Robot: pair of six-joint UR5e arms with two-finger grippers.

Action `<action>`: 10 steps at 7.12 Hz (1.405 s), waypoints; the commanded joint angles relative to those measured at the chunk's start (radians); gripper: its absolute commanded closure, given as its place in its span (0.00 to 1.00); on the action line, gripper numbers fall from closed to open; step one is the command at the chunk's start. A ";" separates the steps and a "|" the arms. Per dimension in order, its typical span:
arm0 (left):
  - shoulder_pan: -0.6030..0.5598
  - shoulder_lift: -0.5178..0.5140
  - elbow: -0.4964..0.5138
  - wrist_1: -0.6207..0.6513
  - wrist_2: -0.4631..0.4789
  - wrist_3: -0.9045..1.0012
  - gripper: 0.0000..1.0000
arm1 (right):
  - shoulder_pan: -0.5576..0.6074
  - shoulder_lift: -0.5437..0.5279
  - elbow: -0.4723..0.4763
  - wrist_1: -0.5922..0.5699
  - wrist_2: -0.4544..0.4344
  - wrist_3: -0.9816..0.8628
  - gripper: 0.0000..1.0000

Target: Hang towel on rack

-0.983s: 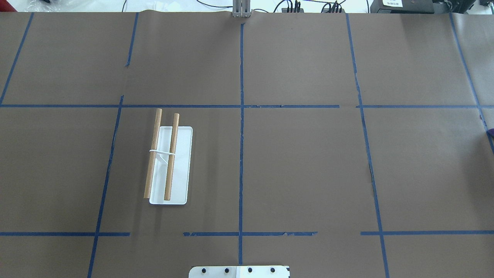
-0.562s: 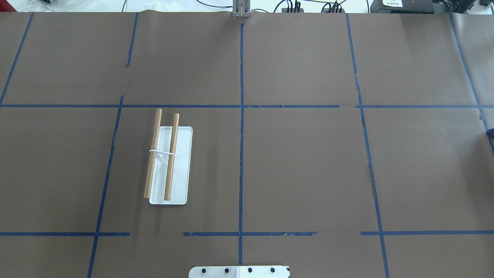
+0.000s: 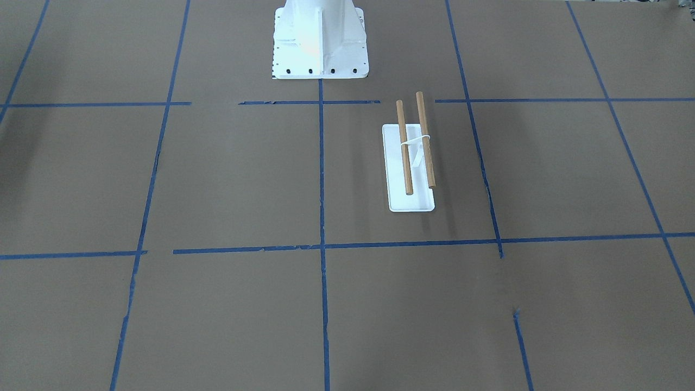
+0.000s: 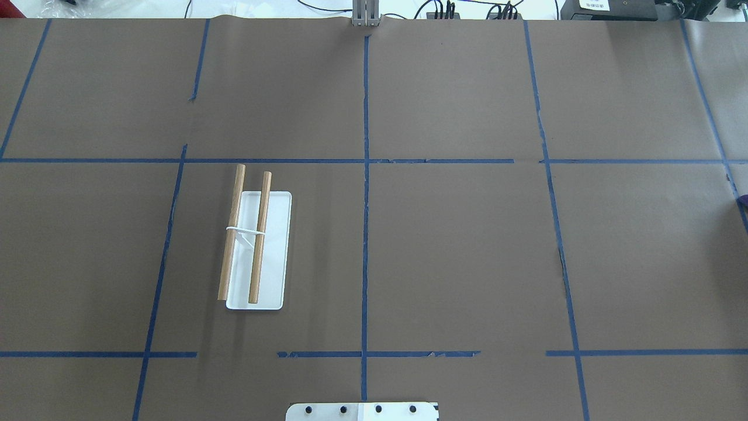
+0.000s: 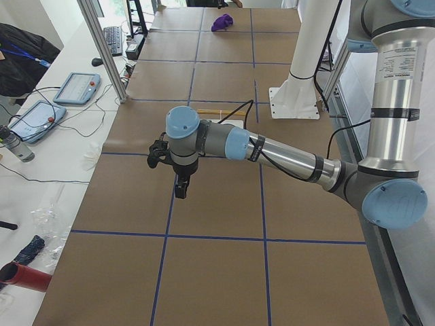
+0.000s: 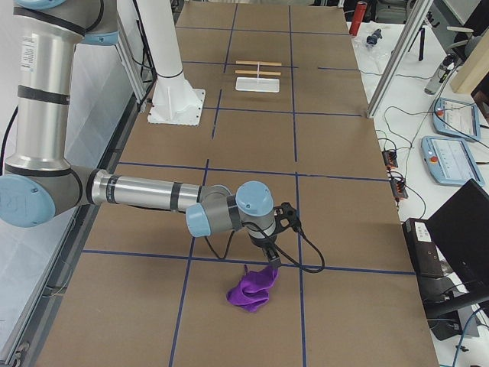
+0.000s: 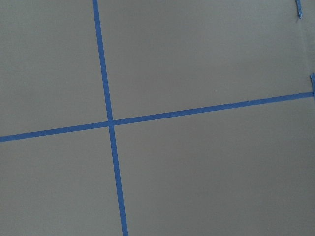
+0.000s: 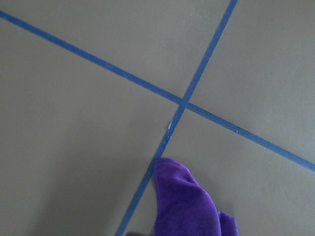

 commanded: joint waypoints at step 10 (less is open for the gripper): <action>-0.001 -0.003 0.008 0.000 -0.044 -0.001 0.00 | -0.147 -0.044 -0.106 0.003 -0.205 -0.335 1.00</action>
